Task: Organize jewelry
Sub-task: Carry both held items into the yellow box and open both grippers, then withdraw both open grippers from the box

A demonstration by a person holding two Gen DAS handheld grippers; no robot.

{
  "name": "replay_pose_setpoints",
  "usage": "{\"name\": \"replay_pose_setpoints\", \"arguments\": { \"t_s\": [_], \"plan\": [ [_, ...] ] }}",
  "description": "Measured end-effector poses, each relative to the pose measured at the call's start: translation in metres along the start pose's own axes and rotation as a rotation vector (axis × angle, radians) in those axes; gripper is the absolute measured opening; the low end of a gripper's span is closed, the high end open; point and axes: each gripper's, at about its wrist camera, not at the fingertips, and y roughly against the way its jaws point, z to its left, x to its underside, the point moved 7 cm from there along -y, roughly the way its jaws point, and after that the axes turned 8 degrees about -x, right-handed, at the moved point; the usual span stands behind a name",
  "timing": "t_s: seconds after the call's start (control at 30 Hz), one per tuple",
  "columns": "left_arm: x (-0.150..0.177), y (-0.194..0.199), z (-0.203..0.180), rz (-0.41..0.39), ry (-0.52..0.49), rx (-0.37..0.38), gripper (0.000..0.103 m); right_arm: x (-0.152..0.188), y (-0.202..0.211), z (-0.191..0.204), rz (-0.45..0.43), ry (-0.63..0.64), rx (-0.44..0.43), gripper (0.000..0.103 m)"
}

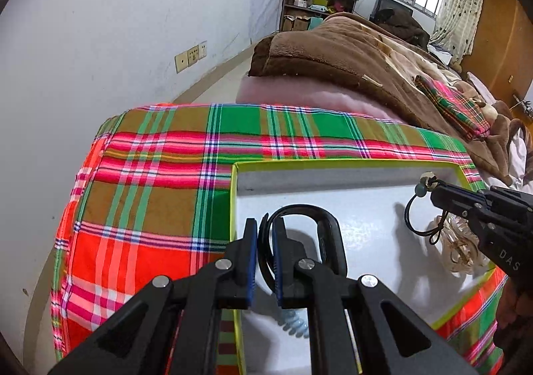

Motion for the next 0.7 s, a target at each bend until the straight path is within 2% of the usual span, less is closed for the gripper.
{"name": "replay_pose_setpoints", "arguments": {
  "t_s": [0.07, 0.13, 0.23, 0.37, 0.5, 0.7],
  "plan": [
    [-0.002, -0.001, -0.001, 0.002, -0.004, -0.003, 0.010, 0.002, -0.004, -0.003, 0.021, -0.005, 0.016, 0.006],
    [-0.003, -0.001, -0.001, 0.000, -0.005, -0.003, 0.010, 0.003, -0.003, -0.004, 0.017, 0.004, 0.025, 0.019],
    [-0.005, -0.001, -0.001, -0.009, -0.008, -0.007, 0.010, 0.003, -0.001, -0.005, 0.014, 0.009, 0.034, 0.027],
    [-0.007, 0.006, 0.001, -0.024, -0.002, 0.002, 0.011, 0.003, 0.008, -0.006, -0.006, 0.002, 0.042, 0.029],
    [-0.007, 0.015, 0.004, -0.032, 0.022, 0.025, 0.025, 0.005, 0.022, -0.002, -0.032, -0.003, 0.039, 0.029],
    [0.001, 0.042, 0.007, -0.059, 0.043, 0.031, 0.025, 0.018, 0.055, 0.013, -0.073, 0.012, 0.039, 0.029]
  ]
}}
